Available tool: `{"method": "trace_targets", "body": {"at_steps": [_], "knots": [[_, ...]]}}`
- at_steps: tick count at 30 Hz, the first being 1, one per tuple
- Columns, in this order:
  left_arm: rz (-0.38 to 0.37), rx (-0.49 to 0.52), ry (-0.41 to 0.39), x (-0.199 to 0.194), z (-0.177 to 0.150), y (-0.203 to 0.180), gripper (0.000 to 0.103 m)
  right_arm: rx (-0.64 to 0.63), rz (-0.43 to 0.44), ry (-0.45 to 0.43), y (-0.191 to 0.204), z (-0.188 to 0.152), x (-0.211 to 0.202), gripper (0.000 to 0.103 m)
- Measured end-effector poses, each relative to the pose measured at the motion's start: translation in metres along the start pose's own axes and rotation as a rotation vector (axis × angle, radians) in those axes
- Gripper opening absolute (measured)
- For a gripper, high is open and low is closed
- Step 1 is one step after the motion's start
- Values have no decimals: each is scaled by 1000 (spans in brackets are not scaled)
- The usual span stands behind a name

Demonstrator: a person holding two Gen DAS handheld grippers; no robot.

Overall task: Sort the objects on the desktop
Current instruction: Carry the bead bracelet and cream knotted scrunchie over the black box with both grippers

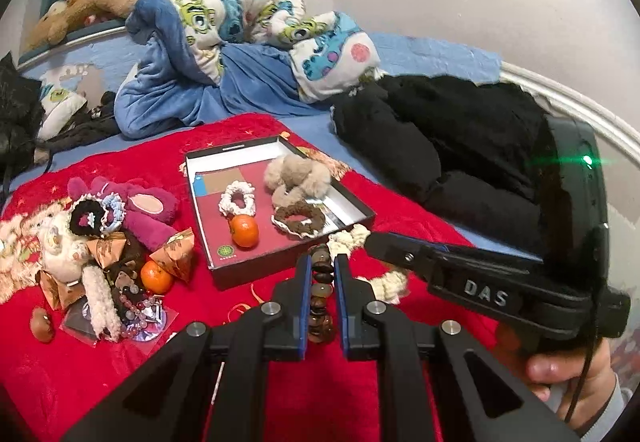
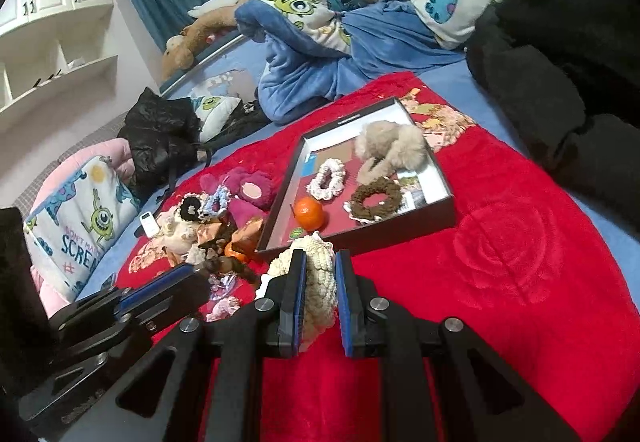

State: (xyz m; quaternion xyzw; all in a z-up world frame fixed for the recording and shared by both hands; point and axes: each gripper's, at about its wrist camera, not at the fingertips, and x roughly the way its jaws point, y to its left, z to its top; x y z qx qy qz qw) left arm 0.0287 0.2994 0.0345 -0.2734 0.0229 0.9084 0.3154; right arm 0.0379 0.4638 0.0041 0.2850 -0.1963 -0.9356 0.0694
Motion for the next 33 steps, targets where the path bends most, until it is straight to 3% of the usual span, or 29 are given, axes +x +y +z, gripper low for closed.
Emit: {"method": "trace_targets", "body": {"at_steps": [4, 12, 16, 25, 29, 33], "knots": [[42, 27, 8, 14, 3, 7, 12, -33, -9, -18, 4, 4, 1, 15], [30, 15, -14, 36, 31, 17, 12, -64, -30, -58, 1, 26, 2, 15], [34, 29, -51, 52, 52, 15, 12, -77, -44, -122, -9, 34, 2, 15], [19, -5, -64, 105, 79, 28, 12, -35, -81, -175, -32, 58, 24, 15], [69, -13, -85, 130, 95, 38, 12, -17, -75, -183, -38, 72, 37, 15], [77, -32, -96, 140, 97, 54, 12, -93, -115, -205, -29, 82, 53, 15]]}}
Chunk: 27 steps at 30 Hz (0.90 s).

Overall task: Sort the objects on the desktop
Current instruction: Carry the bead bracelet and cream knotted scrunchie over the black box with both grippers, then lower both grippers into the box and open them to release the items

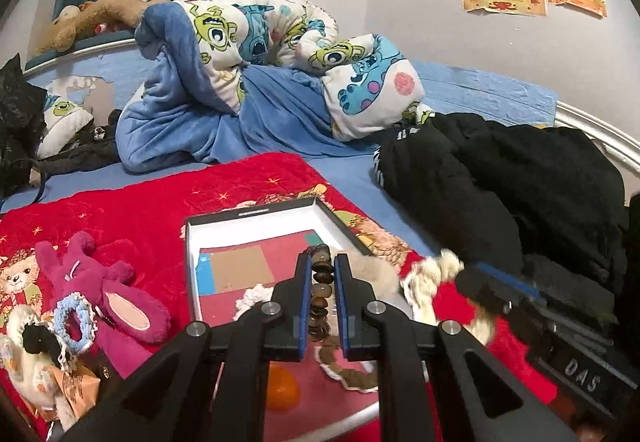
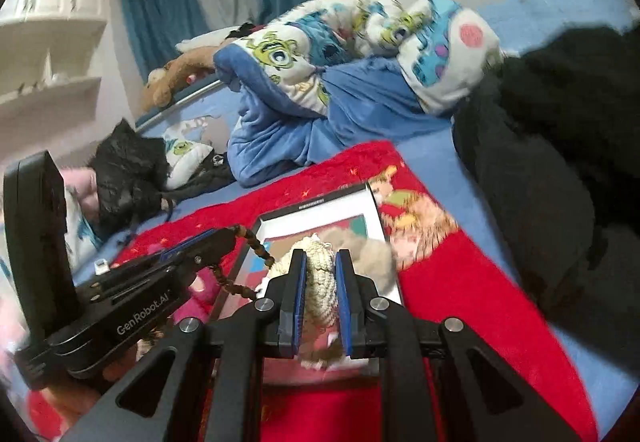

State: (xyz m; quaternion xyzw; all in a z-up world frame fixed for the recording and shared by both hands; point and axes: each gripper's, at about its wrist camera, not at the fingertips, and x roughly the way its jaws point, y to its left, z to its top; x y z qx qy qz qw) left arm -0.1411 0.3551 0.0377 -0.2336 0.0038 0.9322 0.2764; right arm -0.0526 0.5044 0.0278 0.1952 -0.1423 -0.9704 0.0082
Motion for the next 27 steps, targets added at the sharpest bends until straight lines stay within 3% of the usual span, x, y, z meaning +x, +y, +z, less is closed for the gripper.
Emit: {"method": "trace_targets", "body": {"at_steps": [5, 9, 16, 27], "knots": [[-27, -38, 56, 19, -13, 23, 12, -62, 27, 4, 7, -1, 32, 16], [-36, -56, 95, 38, -18, 32, 12, -138, -36, 36, 7, -10, 65, 16], [-14, -50, 174, 64, -38, 31, 12, -55, -2, 67, -20, -23, 75, 16], [37, 16, 183, 58, -61, 17, 12, -16, -47, 181, -32, -36, 91, 14]]}}
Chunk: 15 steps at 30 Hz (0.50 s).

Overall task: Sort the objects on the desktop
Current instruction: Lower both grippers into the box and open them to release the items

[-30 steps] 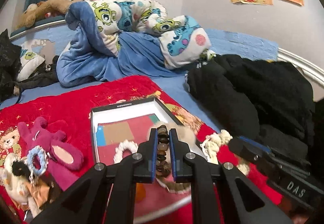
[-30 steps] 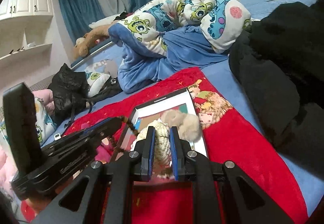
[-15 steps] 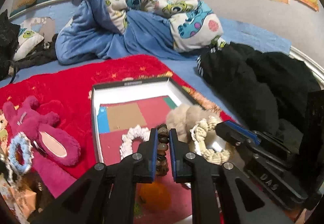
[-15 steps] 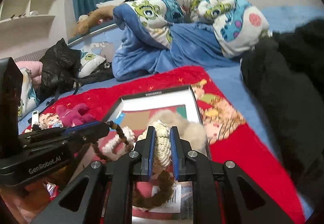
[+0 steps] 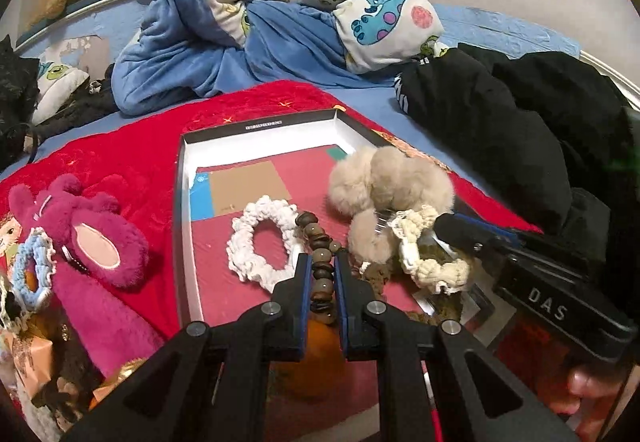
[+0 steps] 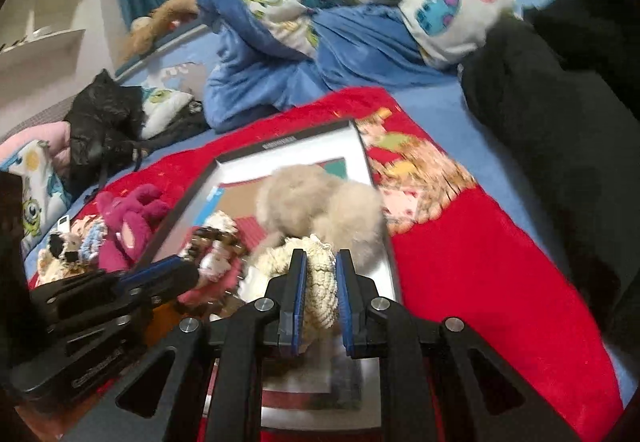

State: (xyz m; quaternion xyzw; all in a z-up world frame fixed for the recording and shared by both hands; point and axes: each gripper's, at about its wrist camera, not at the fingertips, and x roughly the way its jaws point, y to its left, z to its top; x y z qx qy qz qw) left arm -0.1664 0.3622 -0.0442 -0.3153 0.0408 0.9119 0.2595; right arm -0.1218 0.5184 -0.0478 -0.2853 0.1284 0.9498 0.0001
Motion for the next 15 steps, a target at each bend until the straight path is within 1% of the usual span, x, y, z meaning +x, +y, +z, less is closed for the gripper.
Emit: {"method": "trace_targets", "body": {"at_steps": [2, 5, 15], "knots": [[5, -1, 6, 1, -1, 0, 12, -2, -3, -3, 0, -1, -1, 14], [3, -10, 7, 2, -2, 2, 12, -30, -32, -2, 6, -2, 1, 15], [3, -14, 8, 3, -2, 3, 12, -21, -17, -4, 2, -2, 0, 15]]}}
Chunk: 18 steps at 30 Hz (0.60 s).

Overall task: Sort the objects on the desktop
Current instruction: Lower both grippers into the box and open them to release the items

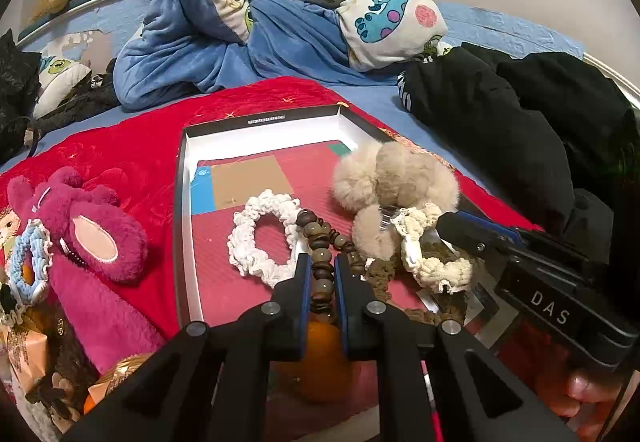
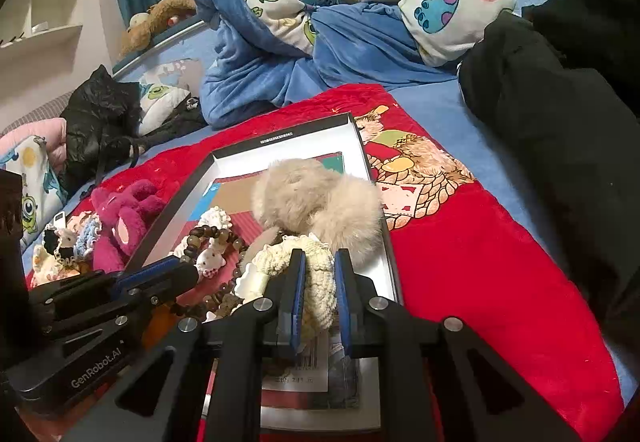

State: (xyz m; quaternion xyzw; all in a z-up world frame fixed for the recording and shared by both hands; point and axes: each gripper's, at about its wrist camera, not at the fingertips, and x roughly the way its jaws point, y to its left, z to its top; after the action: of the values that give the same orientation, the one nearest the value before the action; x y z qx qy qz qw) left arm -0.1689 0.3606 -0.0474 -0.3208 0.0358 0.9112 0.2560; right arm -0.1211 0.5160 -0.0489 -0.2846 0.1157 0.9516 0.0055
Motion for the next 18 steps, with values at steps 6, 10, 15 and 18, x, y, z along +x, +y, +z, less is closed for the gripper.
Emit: {"method": "trace_targets", "body": {"at_steps": [6, 10, 15, 18], "knots": [[-2, 0, 1, 0, 0, 0, 12, 1, 1, 0, -1, 0, 0, 15], [-1, -1, -6, -1, 0, 0, 12, 1, 0, -5, 1, 0, -1, 15], [2, 15, -17, -2, 0, -3, 12, 2, 7, -14, 1, 0, -3, 15], [15, 24, -23, -3, 0, -5, 12, 1, 13, -24, 1, 0, -5, 15]]}}
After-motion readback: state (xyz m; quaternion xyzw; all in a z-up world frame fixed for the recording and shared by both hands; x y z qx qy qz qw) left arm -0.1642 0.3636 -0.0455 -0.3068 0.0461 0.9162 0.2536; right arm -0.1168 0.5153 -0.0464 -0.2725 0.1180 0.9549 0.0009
